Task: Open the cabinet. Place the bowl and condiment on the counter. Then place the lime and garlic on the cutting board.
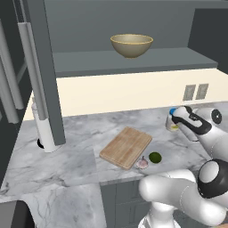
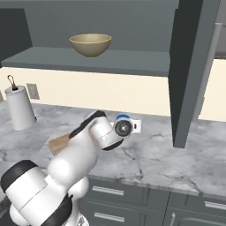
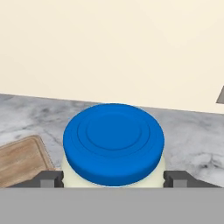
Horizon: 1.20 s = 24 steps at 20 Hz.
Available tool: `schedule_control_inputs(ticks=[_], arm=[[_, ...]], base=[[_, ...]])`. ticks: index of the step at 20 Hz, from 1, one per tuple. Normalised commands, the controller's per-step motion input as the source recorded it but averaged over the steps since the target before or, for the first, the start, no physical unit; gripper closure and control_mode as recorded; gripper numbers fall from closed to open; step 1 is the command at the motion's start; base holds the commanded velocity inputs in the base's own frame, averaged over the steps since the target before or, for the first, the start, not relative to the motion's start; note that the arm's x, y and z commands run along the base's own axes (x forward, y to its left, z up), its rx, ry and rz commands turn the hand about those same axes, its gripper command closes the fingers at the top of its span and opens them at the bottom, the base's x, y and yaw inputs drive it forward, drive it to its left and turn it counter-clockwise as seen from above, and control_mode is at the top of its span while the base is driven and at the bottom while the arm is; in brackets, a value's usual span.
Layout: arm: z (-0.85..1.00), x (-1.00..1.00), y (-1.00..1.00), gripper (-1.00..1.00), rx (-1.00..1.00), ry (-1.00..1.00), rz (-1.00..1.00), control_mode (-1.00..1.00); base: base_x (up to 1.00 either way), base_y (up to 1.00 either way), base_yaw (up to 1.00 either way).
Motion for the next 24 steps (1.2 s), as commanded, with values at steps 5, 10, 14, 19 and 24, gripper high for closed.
schedule_control_inputs(ticks=[5,10,14,19,24], arm=[[-0.41,0.15,0.0,1.0,-0.02,0.0,0.0,-1.0],[-0.38,0.2,-0.01,1.0,0.0,0.0,0.0,-1.0],[-0.4,0.23,-0.03,1.0,0.0,0.0,0.0,-1.0],[-0.43,0.24,-0.05,1.0,0.0,0.0,0.0,-1.0],[-0.46,0.24,-0.07,1.0,0.0,0.0,0.0,-1.0]], base=[[0.0,0.0,0.0],[0.0,0.0,0.0],[0.0,0.0,0.0],[0.0,0.0,0.0],[0.0,0.0,0.0]])
